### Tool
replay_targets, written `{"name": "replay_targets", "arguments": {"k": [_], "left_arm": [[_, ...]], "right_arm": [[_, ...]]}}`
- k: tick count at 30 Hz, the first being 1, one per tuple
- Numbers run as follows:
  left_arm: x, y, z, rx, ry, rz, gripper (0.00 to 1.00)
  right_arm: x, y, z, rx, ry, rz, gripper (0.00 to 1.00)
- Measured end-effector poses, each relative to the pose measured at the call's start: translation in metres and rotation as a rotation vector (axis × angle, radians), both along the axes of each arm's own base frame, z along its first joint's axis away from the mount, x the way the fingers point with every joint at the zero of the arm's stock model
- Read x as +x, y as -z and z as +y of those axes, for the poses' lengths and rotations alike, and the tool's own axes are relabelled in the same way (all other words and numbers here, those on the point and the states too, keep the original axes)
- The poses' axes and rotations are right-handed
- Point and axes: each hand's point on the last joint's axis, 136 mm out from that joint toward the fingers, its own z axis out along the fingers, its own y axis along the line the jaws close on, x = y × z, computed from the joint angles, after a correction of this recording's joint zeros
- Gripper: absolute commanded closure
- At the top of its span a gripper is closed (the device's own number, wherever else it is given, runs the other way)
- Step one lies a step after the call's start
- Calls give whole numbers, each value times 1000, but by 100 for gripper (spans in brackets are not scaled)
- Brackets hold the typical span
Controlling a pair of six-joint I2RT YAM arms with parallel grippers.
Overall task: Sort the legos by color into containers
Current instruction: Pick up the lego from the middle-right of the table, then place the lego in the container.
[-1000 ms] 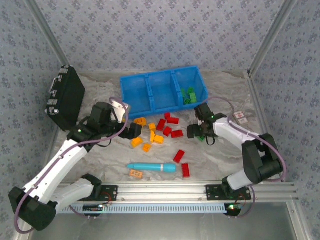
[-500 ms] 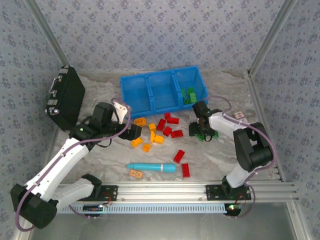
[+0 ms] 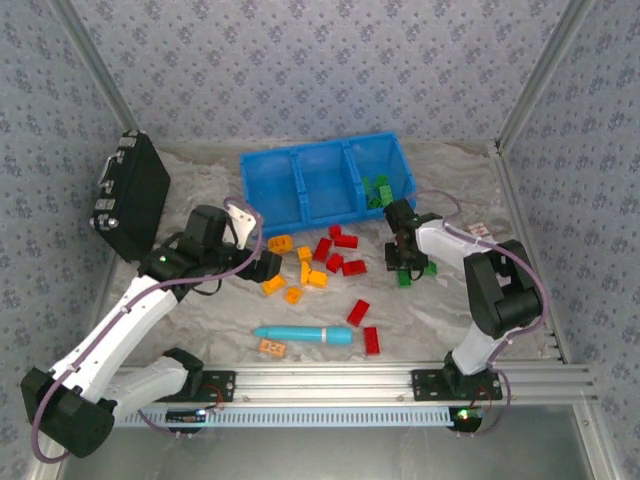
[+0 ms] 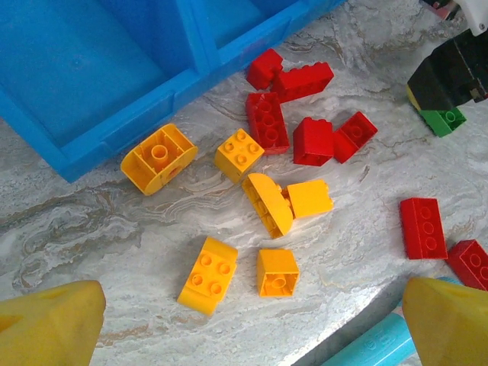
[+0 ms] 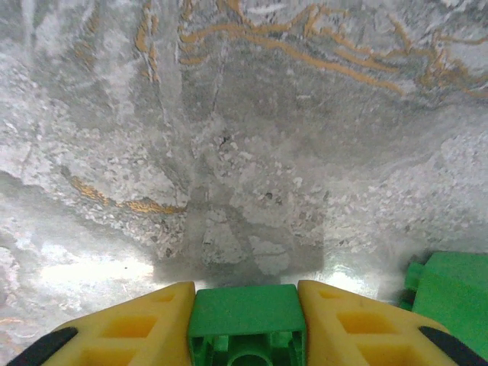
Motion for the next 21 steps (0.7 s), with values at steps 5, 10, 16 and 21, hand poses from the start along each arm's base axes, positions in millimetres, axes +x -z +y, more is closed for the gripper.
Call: {"name": "replay_targets", "arguments": {"k": [5, 10, 16, 21], "left_arm": [[2, 0, 3, 6, -6, -6, 0], [6, 0, 8, 12, -18, -11, 0], [9, 0, 13, 14, -35, -12, 0], [10, 1, 16, 20, -39, -13, 0]], "right_arm": [[17, -19, 2, 14, 11, -38, 66], [46, -54, 8, 39, 14, -119, 67], [115, -116, 16, 69, 12, -290, 68], [169, -132, 25, 60, -3, -354, 68]]}}
